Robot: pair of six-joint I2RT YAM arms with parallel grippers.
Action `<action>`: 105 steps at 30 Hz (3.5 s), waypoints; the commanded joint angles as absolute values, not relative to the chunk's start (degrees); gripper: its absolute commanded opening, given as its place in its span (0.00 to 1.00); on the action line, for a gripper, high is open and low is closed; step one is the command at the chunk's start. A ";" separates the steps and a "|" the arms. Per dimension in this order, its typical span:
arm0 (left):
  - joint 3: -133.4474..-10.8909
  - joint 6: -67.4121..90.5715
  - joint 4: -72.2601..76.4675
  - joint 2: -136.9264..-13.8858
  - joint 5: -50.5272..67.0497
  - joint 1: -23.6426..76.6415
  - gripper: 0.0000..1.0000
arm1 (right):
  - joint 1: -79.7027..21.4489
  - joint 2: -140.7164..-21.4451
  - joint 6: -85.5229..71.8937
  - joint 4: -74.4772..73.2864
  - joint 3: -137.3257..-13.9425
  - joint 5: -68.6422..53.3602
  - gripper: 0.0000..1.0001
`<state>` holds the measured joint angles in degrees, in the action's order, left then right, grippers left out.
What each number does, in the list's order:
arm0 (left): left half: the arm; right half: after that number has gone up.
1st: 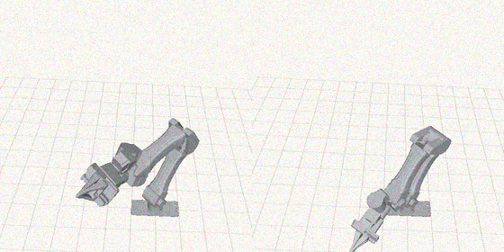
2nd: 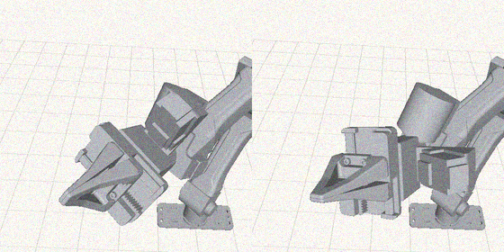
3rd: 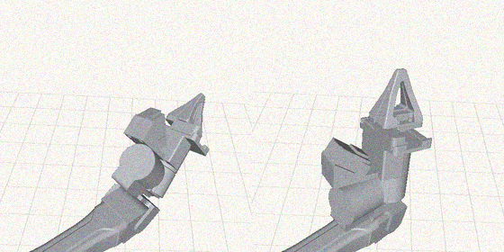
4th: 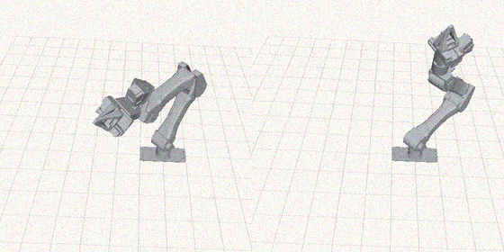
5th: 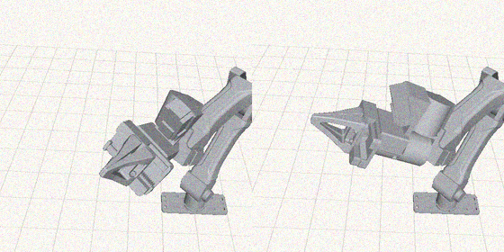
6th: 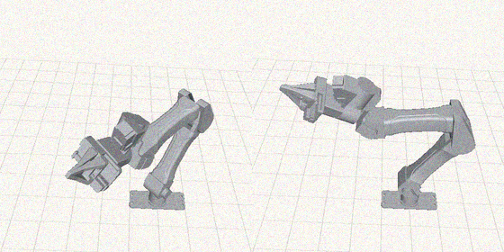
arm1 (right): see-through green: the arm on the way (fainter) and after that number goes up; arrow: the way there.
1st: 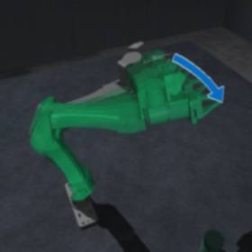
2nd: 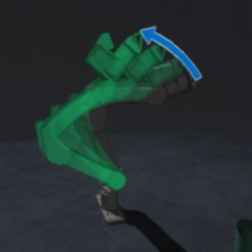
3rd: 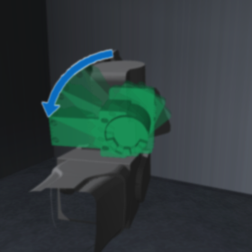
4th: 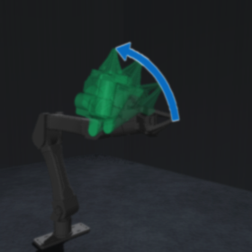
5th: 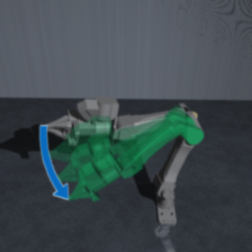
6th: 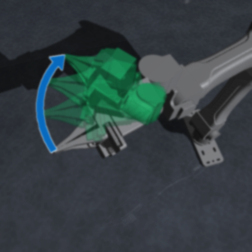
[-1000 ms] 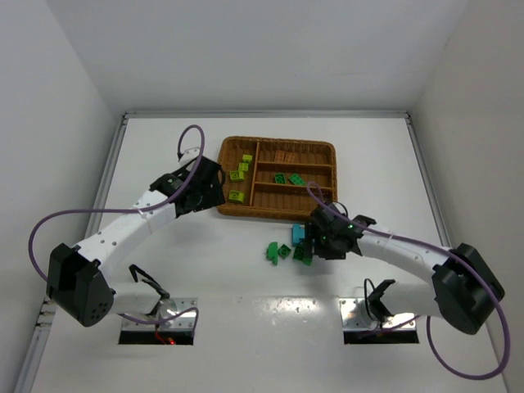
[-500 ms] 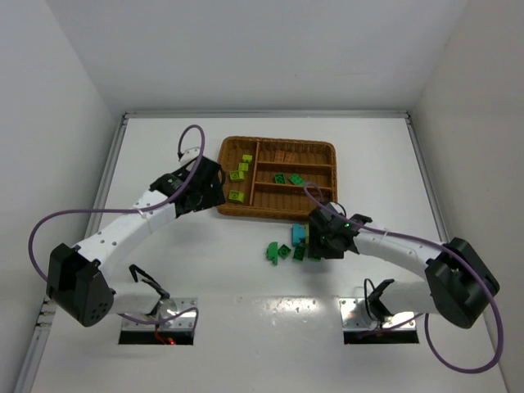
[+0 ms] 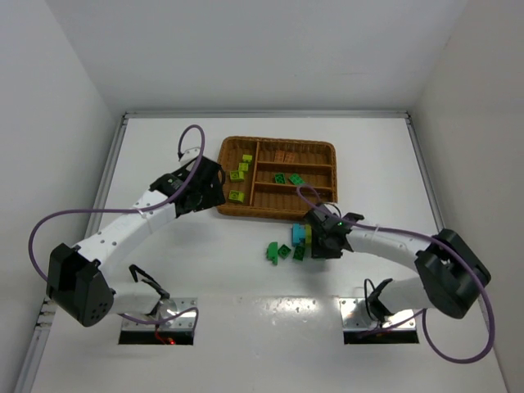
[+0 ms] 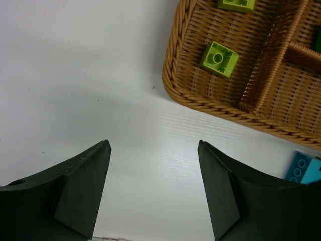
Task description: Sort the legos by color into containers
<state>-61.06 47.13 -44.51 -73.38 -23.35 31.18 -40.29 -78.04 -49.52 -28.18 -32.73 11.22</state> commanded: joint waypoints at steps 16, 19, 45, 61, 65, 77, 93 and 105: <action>-61.26 46.58 -44.38 -72.86 -23.73 31.73 0.77 | -38.33 -91.83 -37.02 -35.26 -74.23 28.13 0.25; -61.26 46.58 -44.38 -72.86 -24.26 31.73 0.77 | -35.95 -99.47 -35.08 -34.64 -82.42 26.64 0.25; -61.79 46.05 -45.97 -71.72 -25.84 31.73 0.77 | -31.28 -99.89 -36.73 -32.62 -78.98 20.92 0.55; -61.26 46.05 -45.97 -71.72 -25.84 31.20 0.77 | -41.30 -73.47 -50.00 -28.75 -40.43 8.00 0.76; -61.26 46.05 -45.97 -71.72 -25.32 31.20 0.77 | -42.36 -76.20 -50.54 -25.49 -39.20 7.47 0.76; -61.26 46.05 -45.97 -71.72 -25.31 31.20 0.77 | -44.65 -82.27 -50.01 -24.96 -40.35 8.88 0.67; -61.26 46.05 -45.97 -71.72 -25.31 31.20 0.77 | -46.41 -85.08 -50.54 -24.43 -39.02 11.16 0.55; -61.26 46.05 -45.97 -71.19 -25.31 31.20 0.77 | -48.87 -79.28 -51.77 -30.50 -43.50 15.56 0.64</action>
